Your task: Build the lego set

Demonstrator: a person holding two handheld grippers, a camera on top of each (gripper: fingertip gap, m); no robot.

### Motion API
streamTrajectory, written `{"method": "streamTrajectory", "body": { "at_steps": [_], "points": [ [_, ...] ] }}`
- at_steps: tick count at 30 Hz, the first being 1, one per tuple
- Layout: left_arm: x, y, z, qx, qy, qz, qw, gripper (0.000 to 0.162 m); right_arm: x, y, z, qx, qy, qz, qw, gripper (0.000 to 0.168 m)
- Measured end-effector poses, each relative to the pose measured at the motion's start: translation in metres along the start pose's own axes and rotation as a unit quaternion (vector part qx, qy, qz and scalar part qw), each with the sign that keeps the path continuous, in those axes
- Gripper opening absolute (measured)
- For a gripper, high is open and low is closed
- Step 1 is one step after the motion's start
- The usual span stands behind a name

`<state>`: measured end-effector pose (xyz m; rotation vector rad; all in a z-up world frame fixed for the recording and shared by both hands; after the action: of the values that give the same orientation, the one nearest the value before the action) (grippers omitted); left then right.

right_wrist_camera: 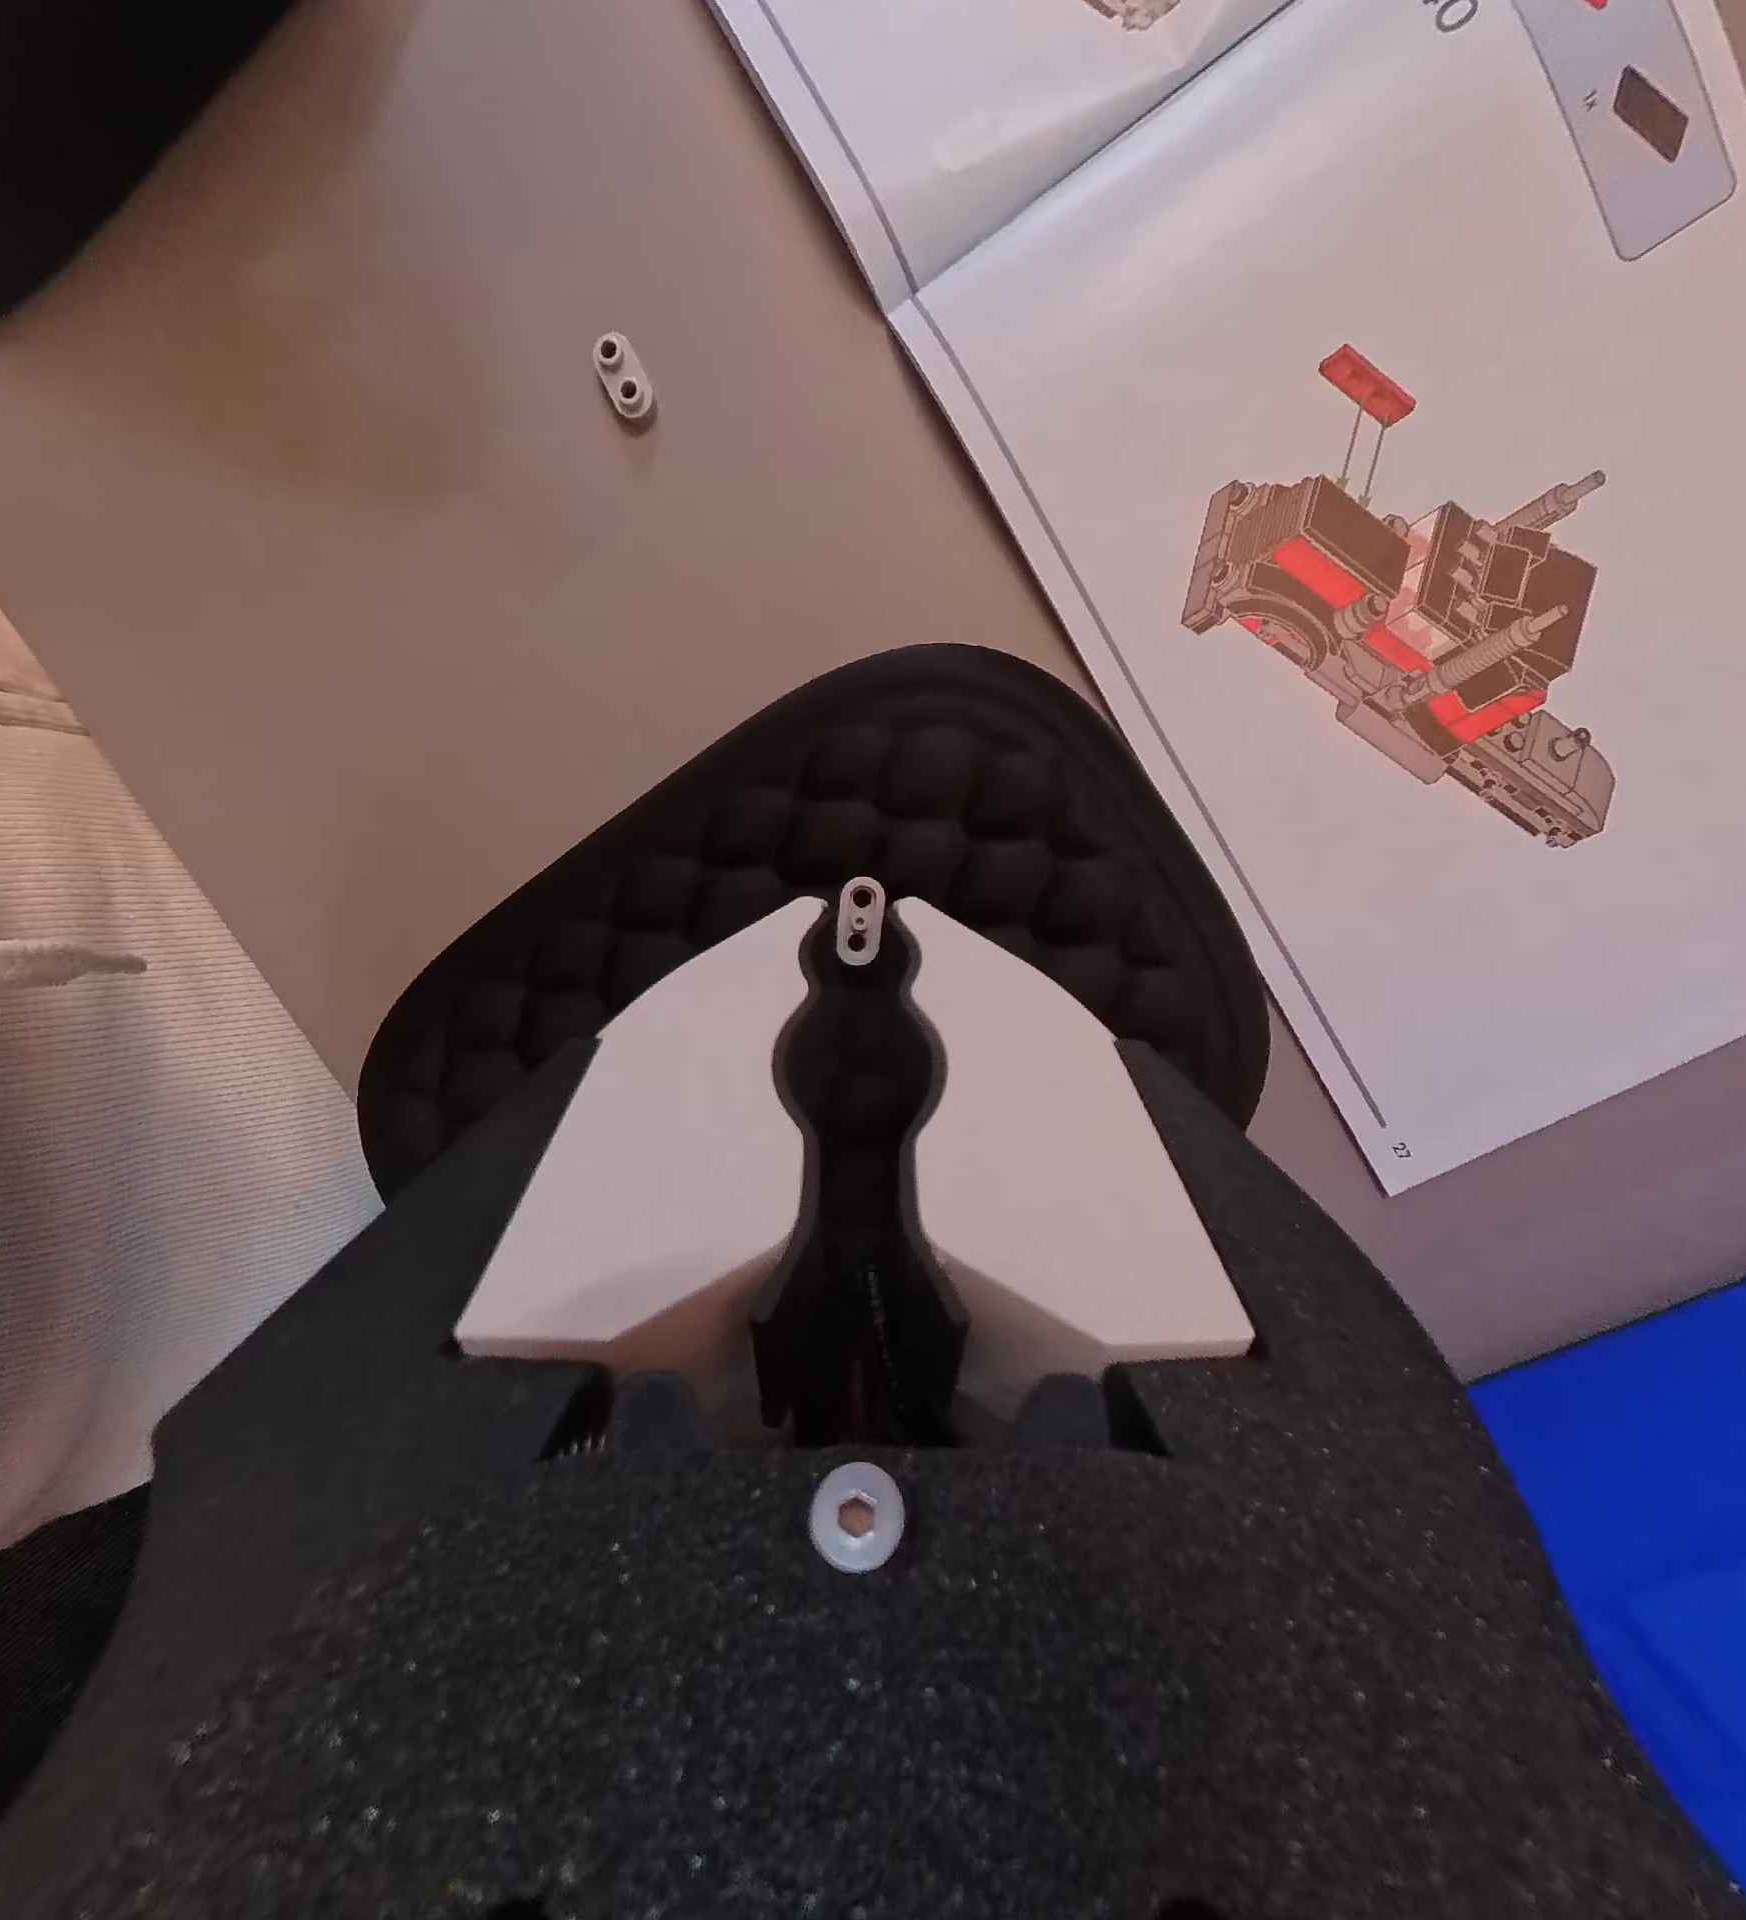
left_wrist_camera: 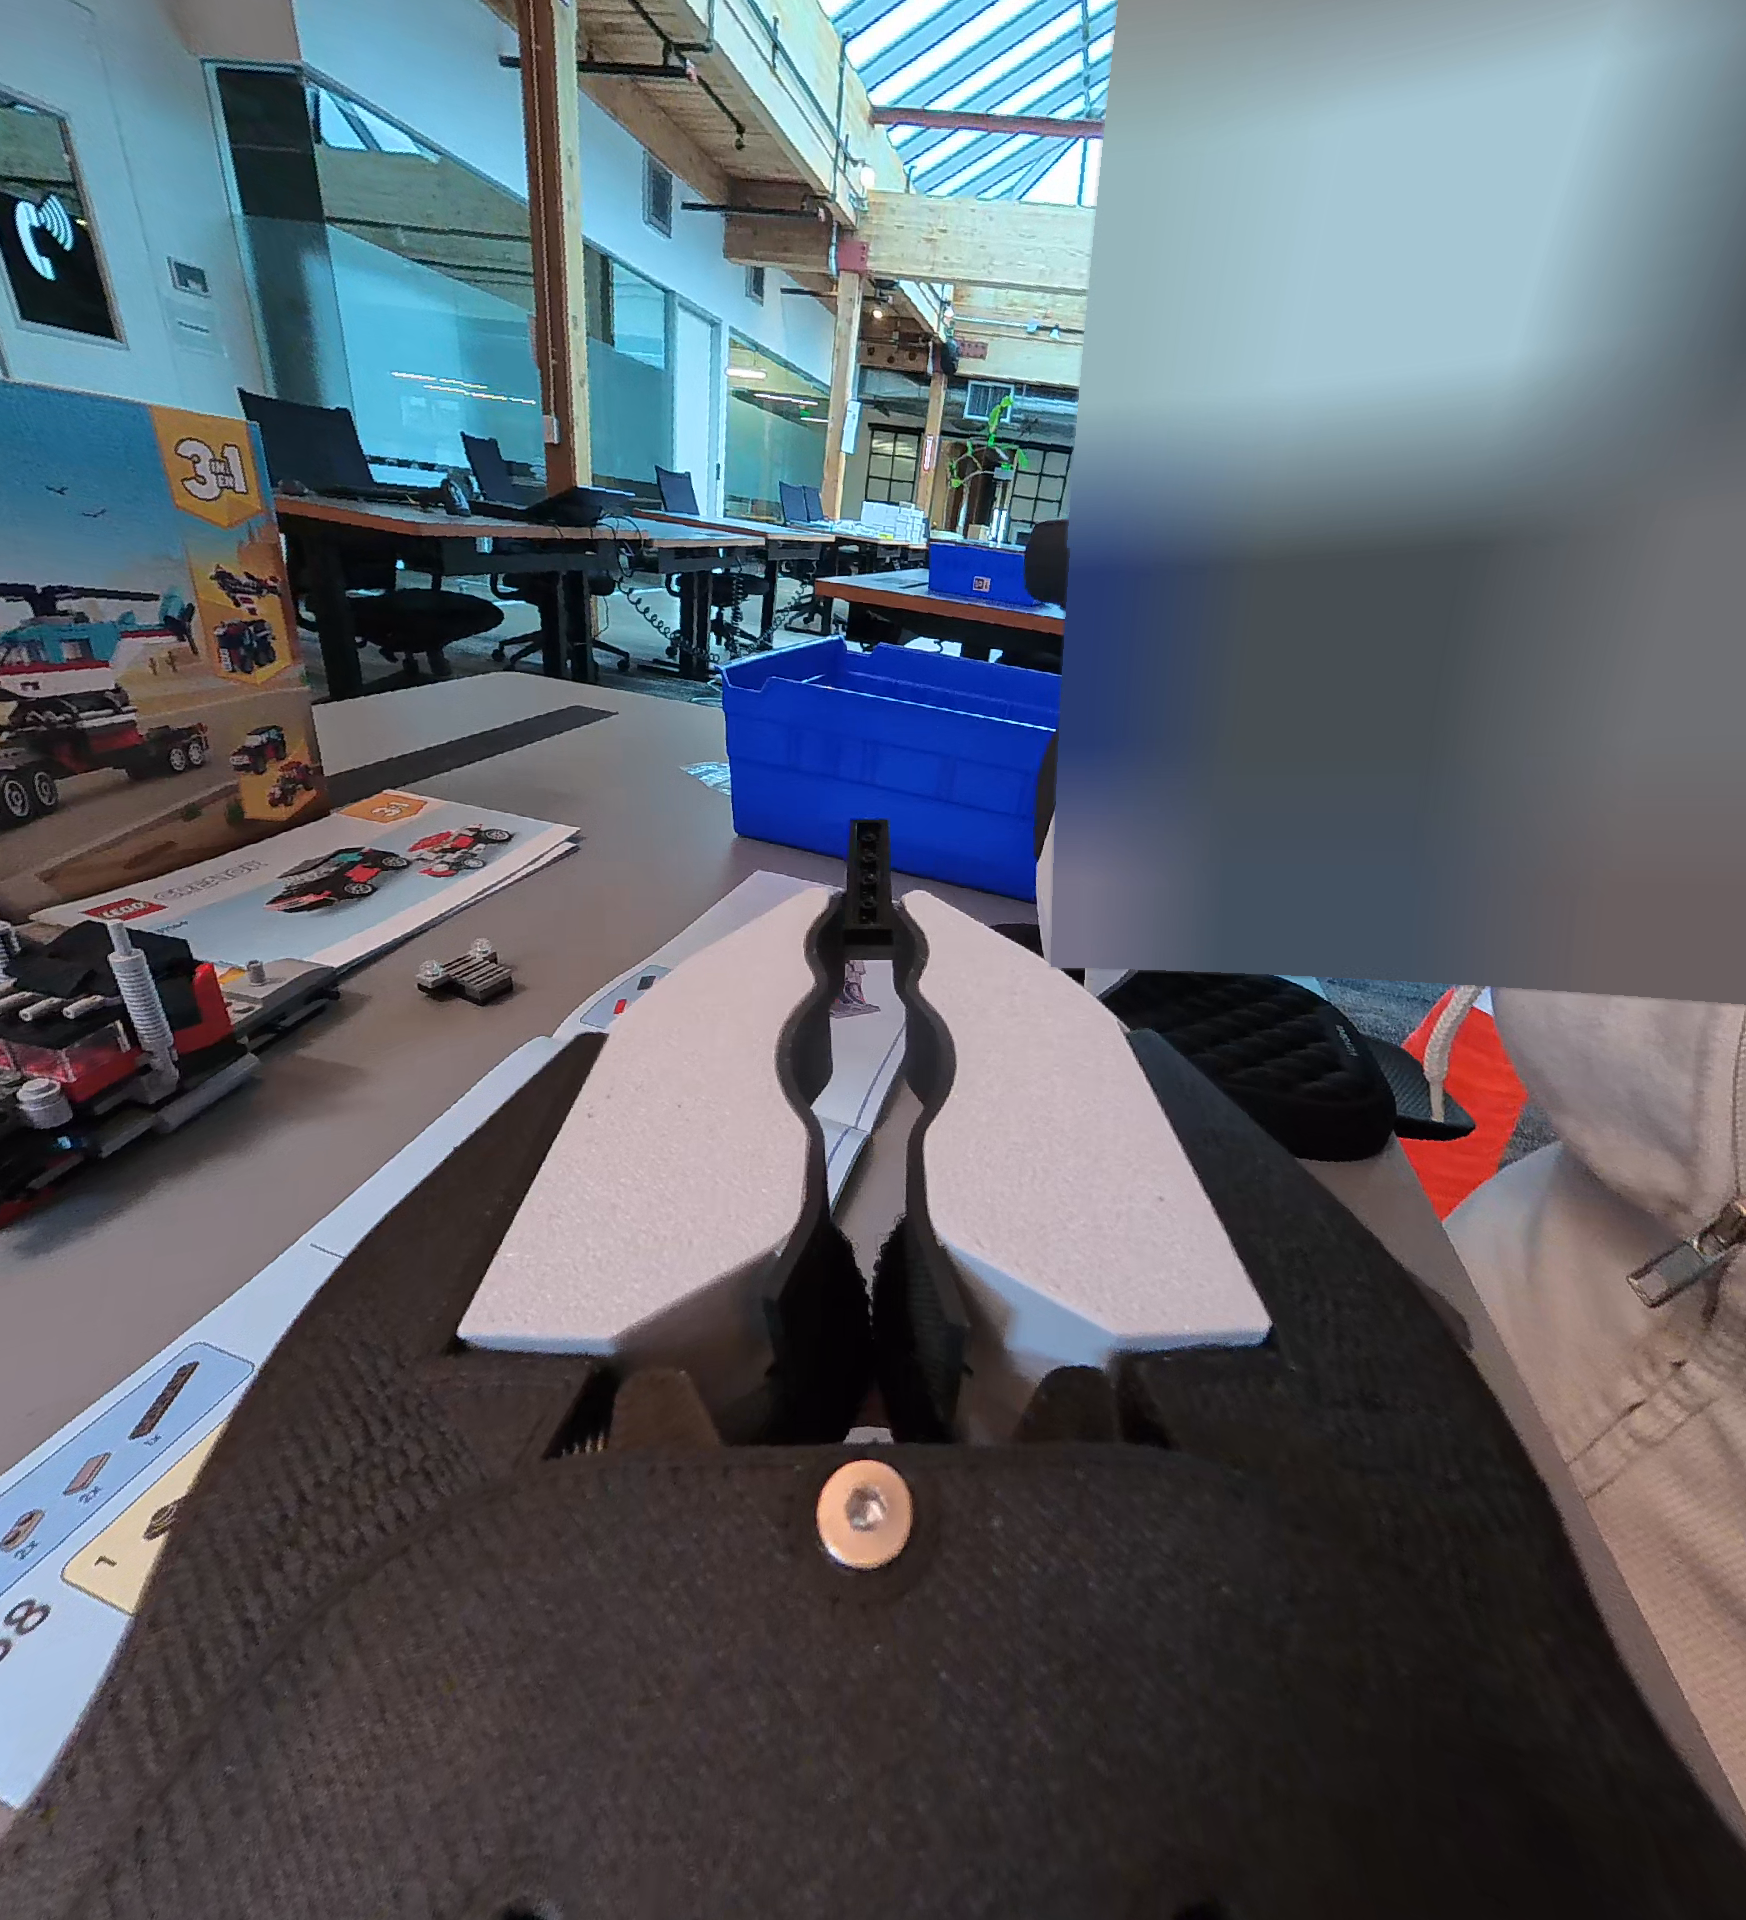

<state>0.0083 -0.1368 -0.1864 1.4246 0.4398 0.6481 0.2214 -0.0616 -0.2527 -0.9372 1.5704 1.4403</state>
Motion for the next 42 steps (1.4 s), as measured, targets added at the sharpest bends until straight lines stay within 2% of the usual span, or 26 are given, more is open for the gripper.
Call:
{"method": "streamTrajectory", "body": {
  "at_steps": [7, 14, 19, 27, 42],
  "points": [
    [0.001, 0.001, 0.005, -0.009, -0.029, 0.007, 1.000, 0.008, -0.008, 0.011, -0.003, -0.045, 0.000, 0.020, 0.999, 0.009],
    [0.008, -0.004, 0.018, 0.001, -0.068, -0.022, 0.997, 0.008, -0.047, 0.073, -0.021, -0.161, 0.020, 0.145, 0.976, 0.008],
    [0.013, -0.010, 0.024, 0.015, -0.087, -0.049, 0.995, 0.008, -0.062, 0.111, -0.033, -0.216, 0.070, 0.207, 0.952, 0.008],
    [0.014, -0.013, 0.026, 0.019, -0.091, -0.062, 0.994, 0.008, -0.049, 0.140, -0.043, -0.273, 0.097, 0.206, 0.935, 0.008],
    [0.015, -0.014, 0.025, 0.014, -0.091, -0.063, 0.994, 0.008, -0.043, 0.145, -0.045, -0.286, 0.109, 0.194, 0.932, 0.008]
  ]
}}
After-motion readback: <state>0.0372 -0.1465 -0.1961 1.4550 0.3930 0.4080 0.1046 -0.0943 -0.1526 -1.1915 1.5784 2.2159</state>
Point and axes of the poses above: each gripper's, where its closed fingertips meet, x out along the fingers, y out of its top, z = x × y across the jaws, the point moved 4 cm from there along -x, back along the fingers, and after that the axes turned 6 degrees about -y, right-handed, at the moved point
